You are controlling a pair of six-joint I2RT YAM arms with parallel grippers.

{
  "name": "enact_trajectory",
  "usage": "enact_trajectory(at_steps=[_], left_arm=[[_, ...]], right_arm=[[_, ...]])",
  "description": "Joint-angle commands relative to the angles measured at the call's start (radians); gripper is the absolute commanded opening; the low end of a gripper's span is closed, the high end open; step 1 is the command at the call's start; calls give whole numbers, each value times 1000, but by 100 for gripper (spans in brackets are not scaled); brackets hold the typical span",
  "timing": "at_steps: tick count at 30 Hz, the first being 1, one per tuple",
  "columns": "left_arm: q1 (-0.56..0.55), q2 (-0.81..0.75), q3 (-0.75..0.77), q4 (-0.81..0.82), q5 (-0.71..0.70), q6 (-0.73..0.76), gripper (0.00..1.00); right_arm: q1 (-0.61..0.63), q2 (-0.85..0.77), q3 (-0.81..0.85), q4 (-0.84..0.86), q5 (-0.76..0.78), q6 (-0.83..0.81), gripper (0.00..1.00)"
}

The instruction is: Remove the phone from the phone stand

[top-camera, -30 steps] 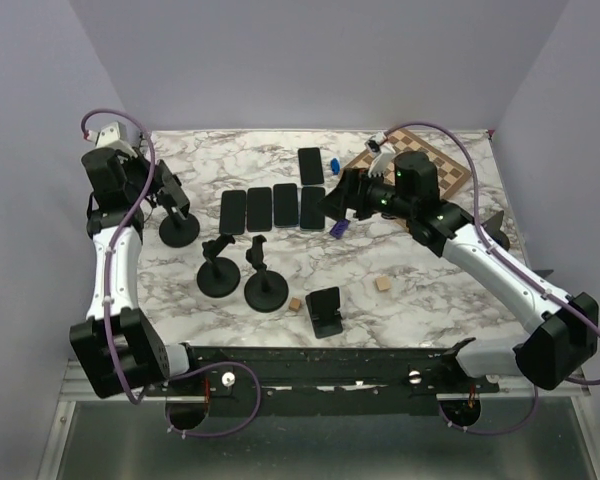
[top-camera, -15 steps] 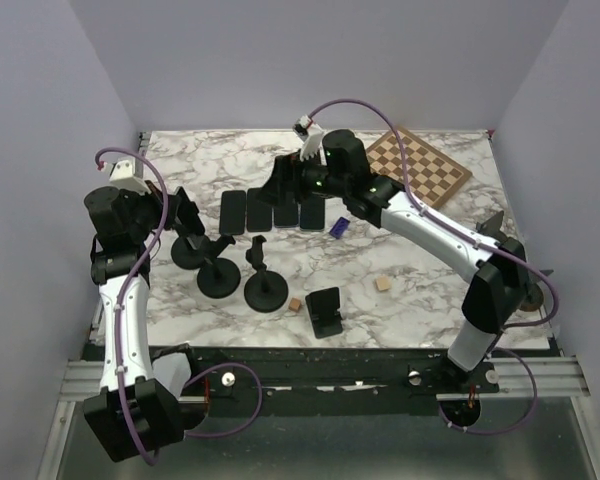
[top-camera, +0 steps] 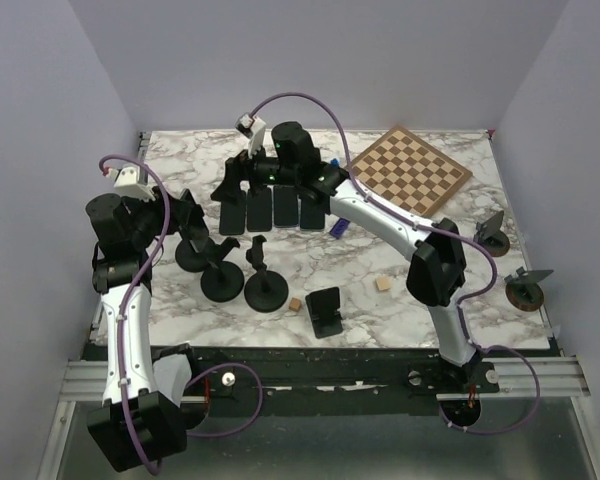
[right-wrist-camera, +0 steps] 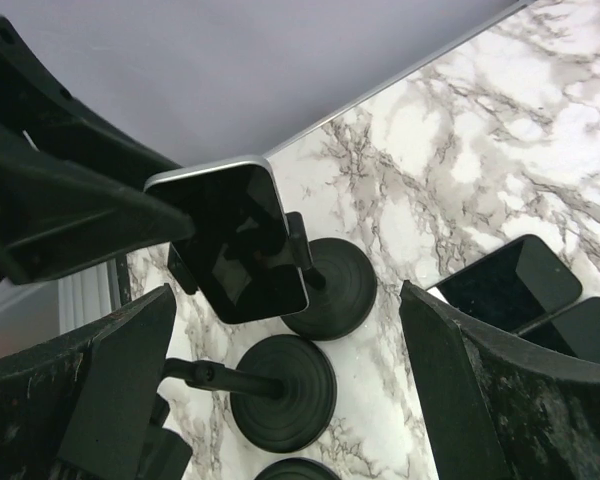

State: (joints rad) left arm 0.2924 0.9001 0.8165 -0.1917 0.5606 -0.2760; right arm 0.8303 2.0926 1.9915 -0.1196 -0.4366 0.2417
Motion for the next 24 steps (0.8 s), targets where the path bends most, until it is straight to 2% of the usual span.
enact_trajectory(at_steps=[1, 3, 5, 6, 11, 14, 16, 24], left_arm=[[2, -67, -5, -13, 2, -32, 56], [11, -110, -12, -17, -46, -45, 63], [25, -158, -16, -29, -93, -61, 82], [34, -191, -18, -35, -120, -74, 86], [69, -337, -52, -113, -345, -157, 88], [70, -345, -43, -182, -484, -178, 91], [71, -354, -49, -195, -525, -181, 93], [70, -348, -89, -146, -478, -207, 93]], right_arm=[[26, 78, 80, 22, -95, -64, 100], [47, 102, 94, 33, -100, -80, 100], [70, 124, 115, 40, -99, -84, 100], [81, 138, 129, 44, -104, -86, 100], [124, 229, 227, 50, -100, -89, 100], [141, 261, 262, 53, -50, -82, 100], [142, 273, 266, 66, -13, -68, 100], [147, 311, 308, 51, 88, -76, 100]])
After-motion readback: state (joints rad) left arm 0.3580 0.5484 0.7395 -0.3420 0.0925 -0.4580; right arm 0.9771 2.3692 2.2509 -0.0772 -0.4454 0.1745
